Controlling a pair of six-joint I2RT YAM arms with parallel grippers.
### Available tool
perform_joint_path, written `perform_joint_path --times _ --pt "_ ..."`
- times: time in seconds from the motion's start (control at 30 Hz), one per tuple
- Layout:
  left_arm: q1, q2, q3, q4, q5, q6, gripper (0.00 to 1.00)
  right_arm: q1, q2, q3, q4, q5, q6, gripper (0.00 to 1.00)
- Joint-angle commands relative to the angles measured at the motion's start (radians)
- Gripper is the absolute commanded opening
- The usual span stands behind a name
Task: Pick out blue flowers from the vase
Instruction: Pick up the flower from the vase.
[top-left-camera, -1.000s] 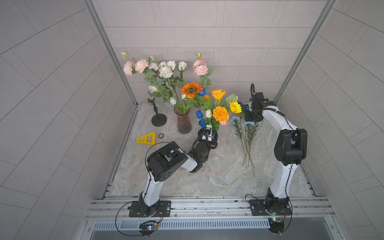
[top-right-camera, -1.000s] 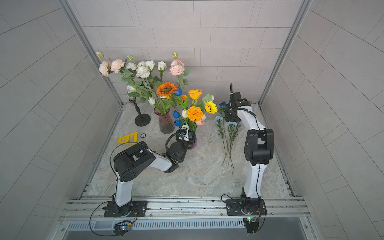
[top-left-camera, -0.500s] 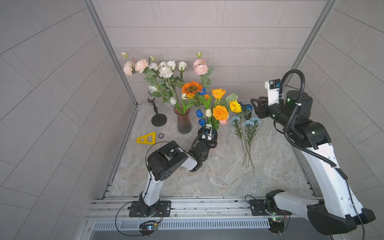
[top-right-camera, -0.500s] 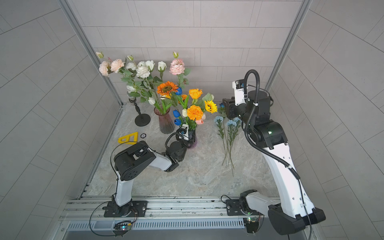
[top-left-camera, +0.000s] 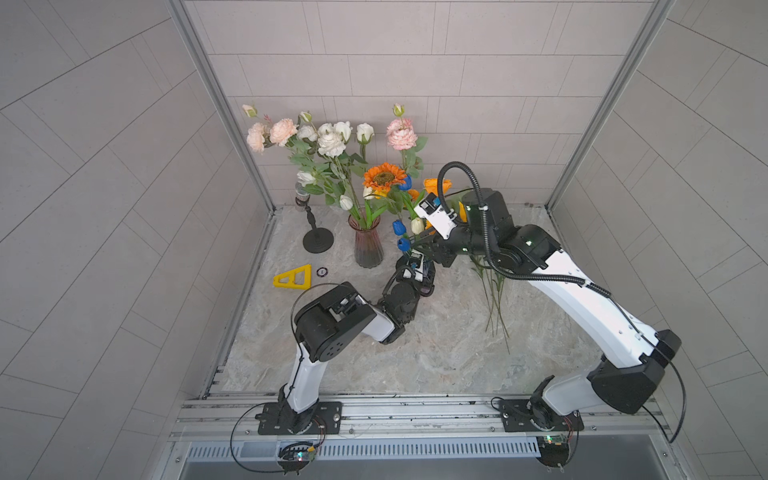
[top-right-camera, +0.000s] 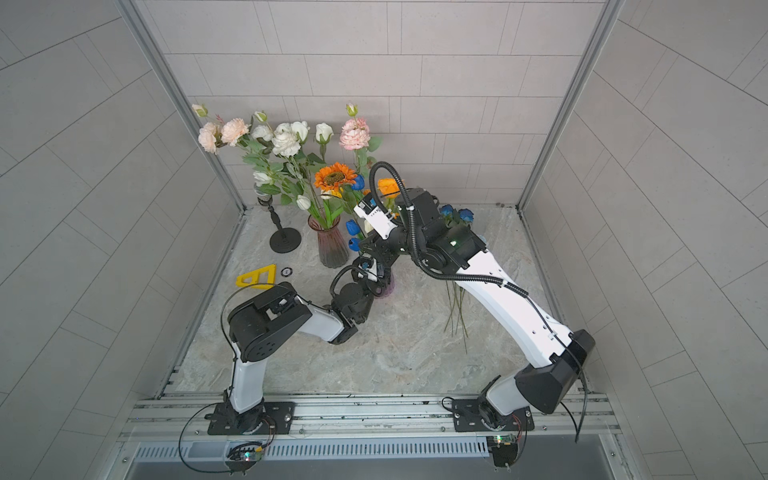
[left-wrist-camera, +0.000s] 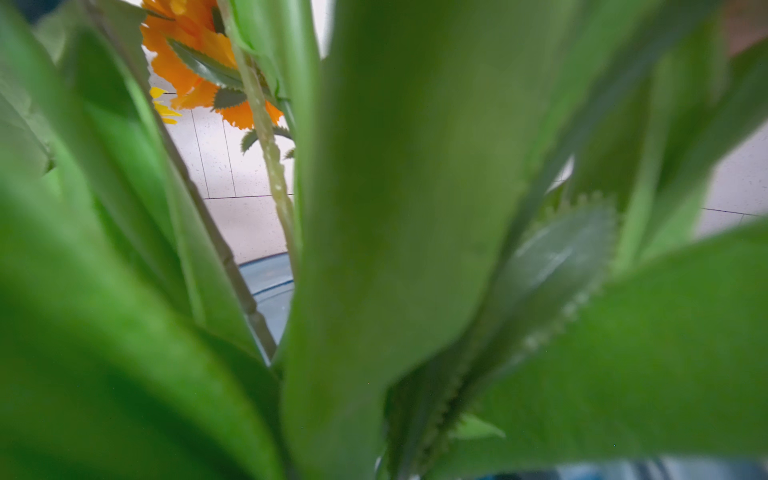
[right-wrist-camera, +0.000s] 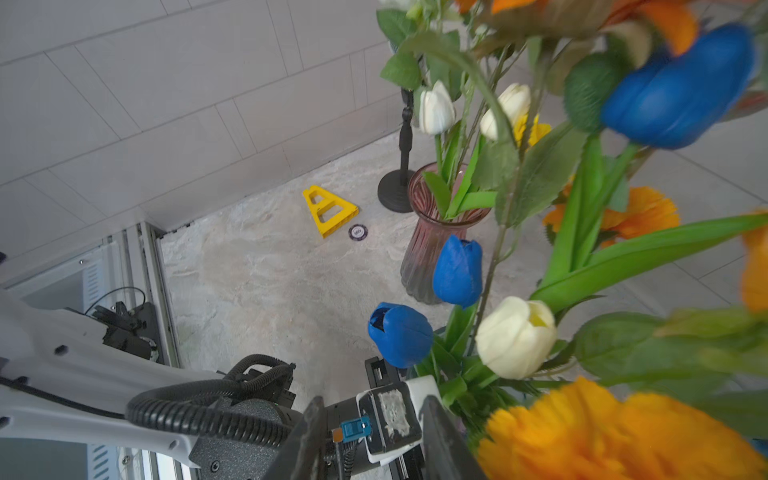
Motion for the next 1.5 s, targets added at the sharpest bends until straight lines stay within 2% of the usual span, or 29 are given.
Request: perform_joint_path --times 0.0,0.2,0.47,1.07,1.2,1.37,1.47 --pt "0.009 0.048 -0.015 -0.099 -0.001 0.014 0.41 0.022 0.006 0.062 -0.052 -0.021 -0.074 0.39" --pt "0.009 0.047 -0.017 -0.098 -0.002 0.014 0.41 0.048 0.091 0.108 -0.112 0.053 -0.108 0.39" --pt "0.009 0.048 -0.015 -0.099 -0.002 0.014 0.41 0.074 0.158 0.134 -0.148 0.178 -0.144 0.45" --pt "0.008 0.047 -0.017 -0.099 -0.002 0.013 0.41 0.120 0.268 0.133 -0.052 0.480 -0.142 0.49" --pt "0.009 0.046 -0.016 -0.098 -0.003 0.013 0.41 0.121 0.274 0.125 -0.013 0.491 -0.131 0.44" --pt "0.009 0.046 -0.018 -0.098 -0.006 0.013 0.41 0.120 0.277 0.130 -0.016 0.553 -0.129 0.28" --pt "0.009 0.045 -0.018 -0.098 -0.007 0.011 0.41 0.120 0.240 0.102 -0.001 0.567 -0.128 0.25"
